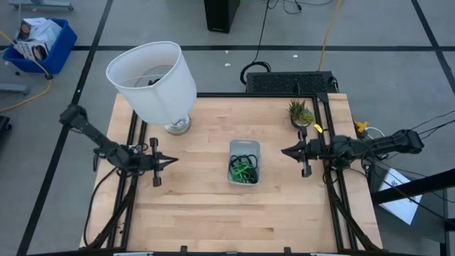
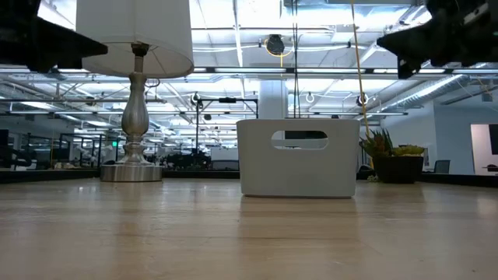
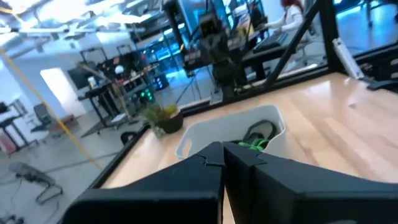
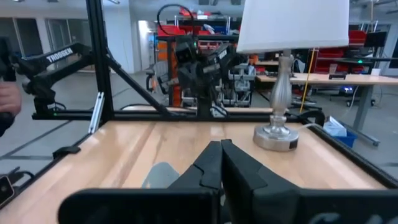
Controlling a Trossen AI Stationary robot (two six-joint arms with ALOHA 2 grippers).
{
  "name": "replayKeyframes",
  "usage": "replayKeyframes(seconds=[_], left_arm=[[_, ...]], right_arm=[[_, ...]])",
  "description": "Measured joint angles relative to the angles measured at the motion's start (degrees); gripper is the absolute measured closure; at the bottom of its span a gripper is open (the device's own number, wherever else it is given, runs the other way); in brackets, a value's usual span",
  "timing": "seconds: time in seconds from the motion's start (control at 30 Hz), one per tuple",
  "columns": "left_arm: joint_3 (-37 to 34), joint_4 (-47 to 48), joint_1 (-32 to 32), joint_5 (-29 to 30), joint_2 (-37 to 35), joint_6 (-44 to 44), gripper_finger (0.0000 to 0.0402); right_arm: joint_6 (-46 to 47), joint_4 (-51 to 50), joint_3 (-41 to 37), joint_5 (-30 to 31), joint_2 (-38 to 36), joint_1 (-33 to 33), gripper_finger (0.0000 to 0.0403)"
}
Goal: Pick and place rubber bands into bin
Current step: Return to Home Position
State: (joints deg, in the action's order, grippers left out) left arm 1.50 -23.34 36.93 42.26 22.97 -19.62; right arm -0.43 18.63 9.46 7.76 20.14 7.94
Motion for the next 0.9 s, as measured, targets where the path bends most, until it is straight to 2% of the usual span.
replayKeyframes(seconds=[0.17, 0.37, 0.53, 0.8, 0.9], left_arm=[[0.0, -0.2, 0.4, -2.1, -3.2, -3.4, 0.0401], [0.0, 2.6, -4.7, -9.8, -6.2, -2.7, 0.0401], [0.0, 8.3, -12.4, -20.8, -7.7, 1.5, 0.0401], [0.0, 10.5, -21.1, -37.4, -9.8, 3.5, 0.0401], [0.0, 13.3, -23.8, -39.7, -11.2, 4.6, 0.0401]], right_arm=[[0.1, 0.2, -2.6, -0.1, -3.3, -0.6, 0.0403], [-0.1, 0.4, -4.1, -0.6, -4.8, -2.6, 0.0403], [1.2, 1.4, -5.4, -7.5, -4.9, -6.6, 0.0403], [4.2, 2.5, -6.1, -16.9, -4.9, -14.3, 0.0403], [5.3, 2.2, -6.1, -19.7, -4.9, -16.4, 0.0403]])
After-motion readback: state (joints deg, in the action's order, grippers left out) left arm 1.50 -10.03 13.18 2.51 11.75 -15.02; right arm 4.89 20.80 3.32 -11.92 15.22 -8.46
